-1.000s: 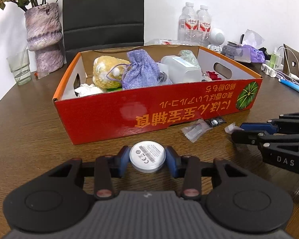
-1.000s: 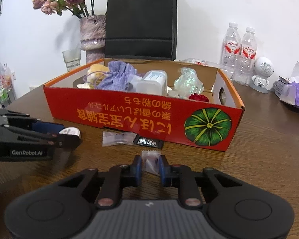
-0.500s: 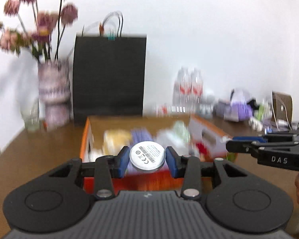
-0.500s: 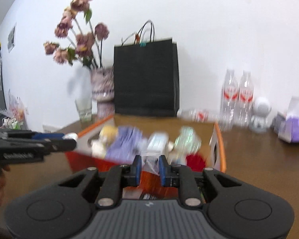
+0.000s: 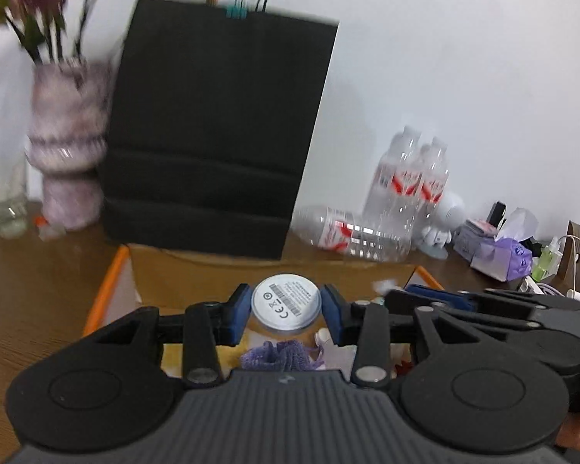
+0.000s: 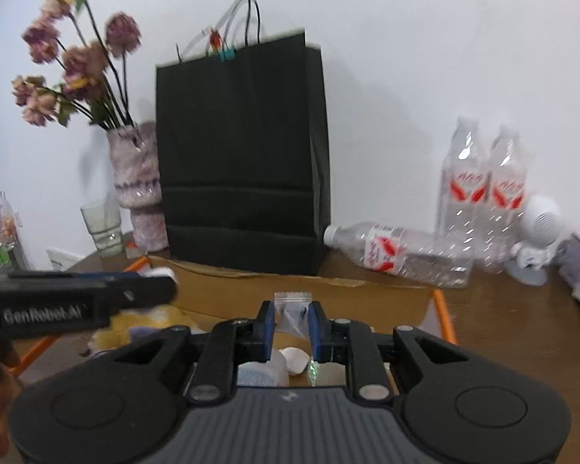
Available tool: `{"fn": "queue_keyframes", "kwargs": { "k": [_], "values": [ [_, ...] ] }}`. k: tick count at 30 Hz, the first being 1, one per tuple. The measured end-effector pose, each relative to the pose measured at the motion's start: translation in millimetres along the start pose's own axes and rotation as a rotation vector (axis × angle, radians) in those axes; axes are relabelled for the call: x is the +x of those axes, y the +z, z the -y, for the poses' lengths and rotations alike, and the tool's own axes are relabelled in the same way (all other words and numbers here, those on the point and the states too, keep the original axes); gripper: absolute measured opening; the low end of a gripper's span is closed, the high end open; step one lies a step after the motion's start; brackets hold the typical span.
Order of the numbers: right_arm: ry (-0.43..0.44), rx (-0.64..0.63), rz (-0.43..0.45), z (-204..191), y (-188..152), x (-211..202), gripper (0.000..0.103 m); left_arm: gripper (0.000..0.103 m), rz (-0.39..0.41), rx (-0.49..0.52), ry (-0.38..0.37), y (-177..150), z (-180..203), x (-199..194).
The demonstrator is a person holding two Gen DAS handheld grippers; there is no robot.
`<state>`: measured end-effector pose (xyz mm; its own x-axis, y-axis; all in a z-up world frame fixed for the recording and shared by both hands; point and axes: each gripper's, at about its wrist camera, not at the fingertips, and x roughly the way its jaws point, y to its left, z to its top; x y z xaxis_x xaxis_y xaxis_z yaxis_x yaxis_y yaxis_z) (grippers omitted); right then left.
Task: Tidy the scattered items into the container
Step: 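Carry the white tin and clear packet into the box and open both grippers, then grasp a clear packet with the left gripper while the right grasps the black candy packet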
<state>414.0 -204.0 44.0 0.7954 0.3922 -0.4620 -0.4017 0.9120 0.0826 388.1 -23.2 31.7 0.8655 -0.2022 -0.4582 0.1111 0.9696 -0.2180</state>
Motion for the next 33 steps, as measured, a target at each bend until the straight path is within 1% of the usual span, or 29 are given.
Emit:
{"fn": "queue_keyframes", "kwargs": {
  "k": [2, 4, 5, 6, 7, 9, 12, 13, 15, 18, 21, 23, 25, 27, 28, 30, 32, 33],
  "values": [
    [-0.002, -0.01, -0.03, -0.4, 0.0, 16.6, 0.017, 0.041, -0.025, -0.005, 0.004, -0.7, -2.8, 13.1],
    [-0.005, -0.015, -0.058, -0.6, -0.4, 26.6, 0.02, 0.042, -0.039, -0.003, 0.013, -1.4, -5.1, 20.7],
    [-0.001, -0.007, -0.059, 0.5, -0.2, 26.7, 0.022, 0.048, -0.04, -0.006, 0.019, -3.1, -6.2, 21.2],
    [0.008, 0.002, -0.048, 1.9, -0.9, 24.1, 0.039, 0.053, -0.039, -0.008, 0.023, -3.6, -7.3, 21.1],
    [0.004, 0.009, -0.04, 2.9, -2.1, 21.4, 0.052, 0.055, -0.035, -0.011, 0.026, -2.4, -8.5, 20.8],
    [-0.02, 0.014, -0.025, 5.6, -3.7, 15.6, 0.058, 0.069, -0.024, -0.014, 0.034, -1.5, -9.3, 15.7],
    [0.006, 0.033, -0.005, 9.2, -5.5, -1.1, 0.059, 0.077, 0.009, 0.009, 0.037, -1.0, -7.6, 0.1],
    [0.007, 0.029, 0.005, 9.1, -7.3, -8.2, 0.06, 0.079, 0.023, 0.021, 0.038, -1.7, -6.9, -7.0],
    [-0.002, -0.001, 0.024, 7.9, -13.5, -26.2, 0.061, 0.086, 0.045, 0.054, 0.038, -5.0, -5.4, -22.7],
    [-0.005, -0.032, 0.045, 6.9, -28.5, -57.9, 0.061, 0.089, 0.068, 0.116, 0.023, -18.2, -5.8, -51.2],
    [0.013, -0.051, 0.046, 3.1, -47.9, -94.8, 0.061, 0.089, 0.078, 0.167, 0.01, -36.3, -4.7, -81.2],
    [0.027, -0.064, 0.046, -1.8, -63.5, -117.4, 0.061, 0.089, 0.071, 0.196, 0.004, -51.1, -1.8, -100.3],
    [0.045, -0.068, 0.054, -8.1, -80.1, -138.0, 0.061, 0.087, 0.051, 0.222, -0.035, -66.8, 2.8, -115.6],
    [0.071, -0.064, 0.035, -14.5, -93.8, -148.6, 0.061, 0.076, 0.014, 0.244, -0.072, -80.0, 10.0, -120.8],
    [0.082, -0.067, 0.016, -17.7, -99.6, -149.2, 0.061, 0.072, -0.017, 0.265, -0.098, -86.9, 15.6, -120.5],
    [0.086, -0.074, -0.034, -23.6, -110.4, -142.4, 0.06, 0.061, -0.058, 0.307, -0.136, -98.1, 25.9, -115.3],
    [0.08, -0.086, -0.088, -27.8, -116.0, -129.4, 0.058, 0.055, -0.109, 0.366, -0.153, -108.9, 38.5, -103.2],
    [0.072, -0.087, -0.109, -29.0, -118.2, -123.2, 0.057, 0.053, -0.122, 0.385, -0.15, -113.6, 42.3, -98.1]
  ]
}}
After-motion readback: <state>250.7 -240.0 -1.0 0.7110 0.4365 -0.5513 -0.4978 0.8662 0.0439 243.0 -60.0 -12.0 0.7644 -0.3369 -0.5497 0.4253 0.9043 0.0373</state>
